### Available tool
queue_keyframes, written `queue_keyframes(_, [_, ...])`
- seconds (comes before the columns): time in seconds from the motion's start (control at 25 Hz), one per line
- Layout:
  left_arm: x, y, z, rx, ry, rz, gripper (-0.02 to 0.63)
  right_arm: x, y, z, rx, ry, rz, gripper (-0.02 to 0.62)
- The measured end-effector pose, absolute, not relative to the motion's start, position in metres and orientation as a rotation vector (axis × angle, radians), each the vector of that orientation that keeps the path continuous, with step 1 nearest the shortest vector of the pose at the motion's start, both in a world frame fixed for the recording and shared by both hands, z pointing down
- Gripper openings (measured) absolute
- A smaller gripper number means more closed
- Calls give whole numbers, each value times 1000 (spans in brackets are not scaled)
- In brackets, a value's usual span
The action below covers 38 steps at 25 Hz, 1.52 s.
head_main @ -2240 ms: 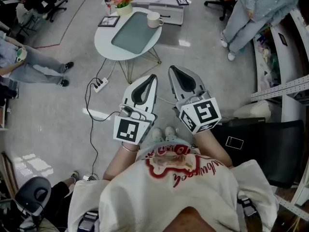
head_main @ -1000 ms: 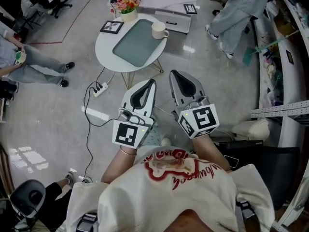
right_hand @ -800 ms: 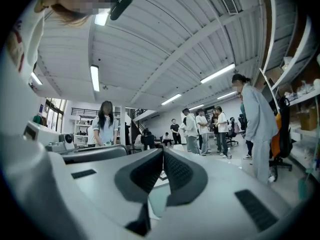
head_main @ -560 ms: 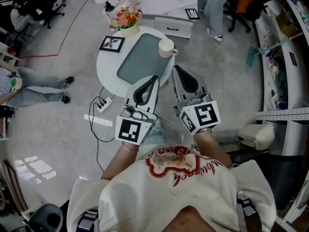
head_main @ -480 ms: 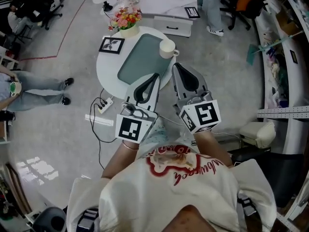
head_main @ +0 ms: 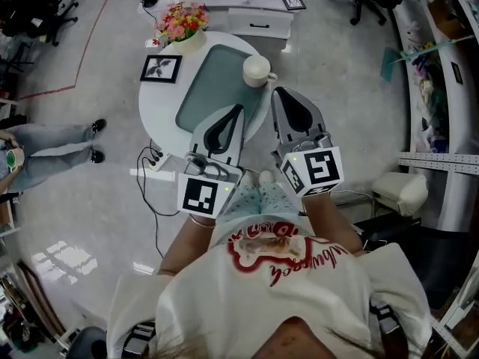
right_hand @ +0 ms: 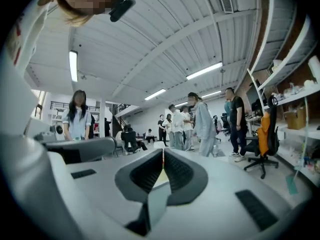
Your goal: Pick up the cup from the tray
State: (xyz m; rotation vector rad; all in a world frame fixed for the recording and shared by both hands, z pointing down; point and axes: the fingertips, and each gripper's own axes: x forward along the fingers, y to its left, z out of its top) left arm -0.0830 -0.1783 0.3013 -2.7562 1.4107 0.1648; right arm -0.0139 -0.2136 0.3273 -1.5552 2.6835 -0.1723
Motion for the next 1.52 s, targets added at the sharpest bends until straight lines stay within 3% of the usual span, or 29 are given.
queue_keyframes(0.28, [-83, -186, 328, -2808, 1451, 134, 14, 13, -277, 453, -1817, 2805, -270, 38])
queue_keyframes(0.4, [-84, -186, 348, -2839, 1469, 91, 14, 17, -302, 510, -1868, 2845, -369, 227])
queue_keyframes(0.48, [-85, -187, 361, -2856, 1476, 65, 14, 15, -312, 545, -1885, 2877, -433, 233])
queue_keyframes(0.96, [-85, -173, 411, -2942, 1512, -92, 14, 21, -352, 589, -1996, 2772, -417, 219])
queue_keyframes(1.24, [-95, -174, 417, -2932, 1545, -123, 14, 25, -378, 588, -1974, 2771, -322, 140])
queue_keyframes(1.36, [-95, -174, 422, -2945, 1548, -136, 14, 18, -384, 587, -1949, 2798, -278, 67])
queue_keyframes(1.52, [-94, -175, 424, -2955, 1543, -141, 14, 16, -392, 586, -1957, 2745, -328, 63])
